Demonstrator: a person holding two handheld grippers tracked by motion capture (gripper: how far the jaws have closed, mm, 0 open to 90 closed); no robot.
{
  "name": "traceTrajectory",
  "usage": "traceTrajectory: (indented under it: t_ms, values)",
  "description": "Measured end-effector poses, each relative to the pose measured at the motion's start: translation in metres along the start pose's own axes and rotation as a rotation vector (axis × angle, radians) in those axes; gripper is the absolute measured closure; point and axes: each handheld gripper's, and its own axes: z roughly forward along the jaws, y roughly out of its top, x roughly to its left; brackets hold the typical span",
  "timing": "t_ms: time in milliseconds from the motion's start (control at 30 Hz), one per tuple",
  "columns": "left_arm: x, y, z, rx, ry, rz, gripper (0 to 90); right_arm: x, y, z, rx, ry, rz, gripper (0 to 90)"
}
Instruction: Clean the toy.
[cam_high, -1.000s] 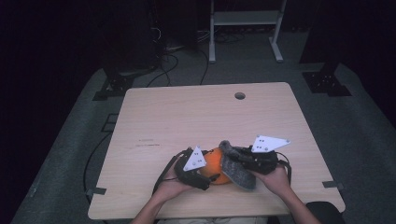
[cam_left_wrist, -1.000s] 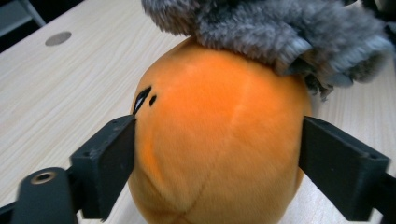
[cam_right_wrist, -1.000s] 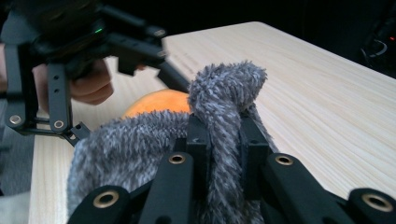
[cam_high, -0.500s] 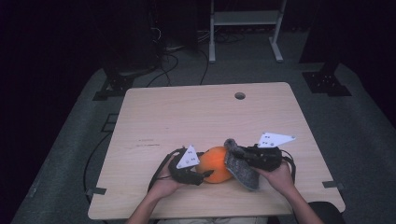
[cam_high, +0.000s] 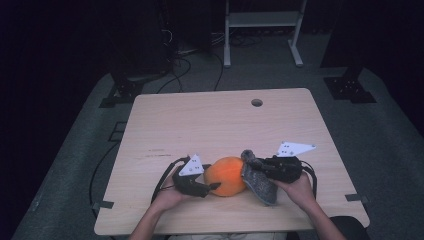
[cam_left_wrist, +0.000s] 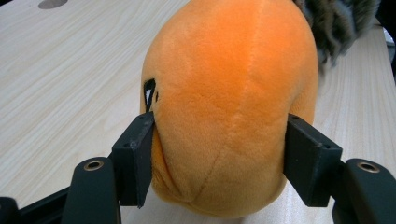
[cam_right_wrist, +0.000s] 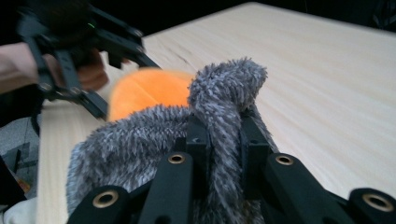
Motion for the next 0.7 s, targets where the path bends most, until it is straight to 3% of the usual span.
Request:
traceTrajectory:
  t_ms: [133, 200, 333, 400, 500, 600, 700]
  values:
    - [0.001, -0.001, -0.001, 0.003, -0.004, -0.004, 33.8, -0.007, -0.005, -0.004, 0.03, -0.032, 0.029, 77.5]
    - [0.002, -0.002, -0.001, -0.003, -0.007, -0.018, 33.8, -0.005, -0.003, -0.008, 0.008, -0.028, 0.029, 77.5]
    - [0.003, -0.002, -0.001, -0.001, -0.008, -0.016, 33.8, 0.004, 0.004, -0.006, -0.041, 0.027, 0.007, 77.2]
    - [0.004, -0.003, -0.001, -0.001, -0.009, -0.023, 33.8, 0.007, 0.003, -0.001, -0.005, 0.014, -0.02, 77.2]
    - [0.002, -0.001, -0.001, -0.009, -0.006, -0.02, 33.7, 0.002, 0.001, 0.0, 0.023, -0.01, -0.005, 77.2]
    - [0.002, 0.001, 0.001, -0.011, -0.004, -0.019, 33.8, 0.005, 0.004, -0.006, -0.002, -0.017, -0.009, 77.1]
    - [-0.001, 0.004, 0.003, -0.011, 0.001, -0.002, 33.8, 0.018, 0.013, -0.004, -0.025, 0.006, -0.058, 76.9]
